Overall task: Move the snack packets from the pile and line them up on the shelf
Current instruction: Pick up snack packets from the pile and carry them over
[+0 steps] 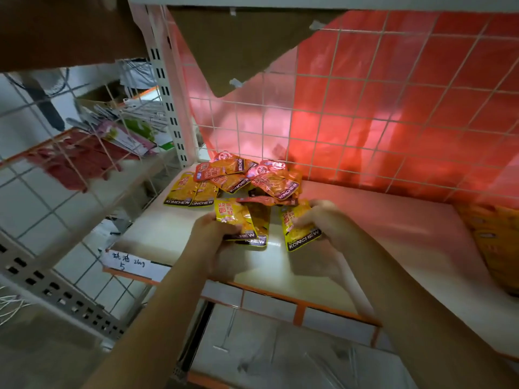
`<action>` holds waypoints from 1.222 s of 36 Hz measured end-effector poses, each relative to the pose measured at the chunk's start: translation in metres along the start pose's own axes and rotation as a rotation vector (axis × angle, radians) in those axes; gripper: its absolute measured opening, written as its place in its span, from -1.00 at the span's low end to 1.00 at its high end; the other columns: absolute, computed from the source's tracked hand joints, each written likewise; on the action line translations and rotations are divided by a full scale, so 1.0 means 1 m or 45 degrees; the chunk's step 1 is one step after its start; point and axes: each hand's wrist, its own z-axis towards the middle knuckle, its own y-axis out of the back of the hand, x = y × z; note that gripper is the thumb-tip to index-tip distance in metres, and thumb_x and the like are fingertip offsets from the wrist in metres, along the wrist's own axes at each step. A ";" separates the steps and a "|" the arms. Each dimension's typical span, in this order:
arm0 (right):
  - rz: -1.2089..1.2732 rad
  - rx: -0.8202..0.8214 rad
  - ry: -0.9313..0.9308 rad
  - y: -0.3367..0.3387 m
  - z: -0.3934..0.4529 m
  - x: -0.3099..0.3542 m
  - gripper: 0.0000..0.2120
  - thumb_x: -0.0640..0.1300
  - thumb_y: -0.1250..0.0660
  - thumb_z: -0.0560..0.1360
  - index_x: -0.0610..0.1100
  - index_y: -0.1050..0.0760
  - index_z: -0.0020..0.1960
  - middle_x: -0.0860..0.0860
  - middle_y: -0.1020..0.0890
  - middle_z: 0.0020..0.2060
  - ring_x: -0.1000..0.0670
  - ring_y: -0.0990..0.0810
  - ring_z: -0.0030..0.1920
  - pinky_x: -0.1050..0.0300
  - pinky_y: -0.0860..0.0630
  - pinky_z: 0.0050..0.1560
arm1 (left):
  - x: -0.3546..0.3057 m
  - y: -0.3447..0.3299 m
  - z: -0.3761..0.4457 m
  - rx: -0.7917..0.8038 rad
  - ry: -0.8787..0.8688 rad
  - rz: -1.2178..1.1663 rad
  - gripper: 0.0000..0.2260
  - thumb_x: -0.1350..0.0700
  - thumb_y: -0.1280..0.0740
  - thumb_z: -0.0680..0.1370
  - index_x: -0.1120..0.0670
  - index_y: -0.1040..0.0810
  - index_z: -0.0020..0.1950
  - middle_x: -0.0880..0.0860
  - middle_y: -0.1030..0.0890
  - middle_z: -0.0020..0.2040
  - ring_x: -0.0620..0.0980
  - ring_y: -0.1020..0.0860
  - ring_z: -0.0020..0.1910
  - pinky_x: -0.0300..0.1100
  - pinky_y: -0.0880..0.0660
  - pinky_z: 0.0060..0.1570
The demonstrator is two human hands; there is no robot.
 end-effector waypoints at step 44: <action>-1.436 -0.741 0.381 0.278 -0.111 -0.159 -0.71 -0.11 -0.29 0.50 -0.14 -0.45 0.20 -0.10 -0.52 0.16 -0.13 -0.48 0.18 0.06 -0.42 0.07 | 0.093 -0.327 -0.139 0.301 -0.148 0.135 -0.74 0.35 -0.44 0.26 0.08 -0.58 -0.14 0.03 -0.65 -0.29 0.00 -0.63 -0.34 -0.19 -0.53 -0.43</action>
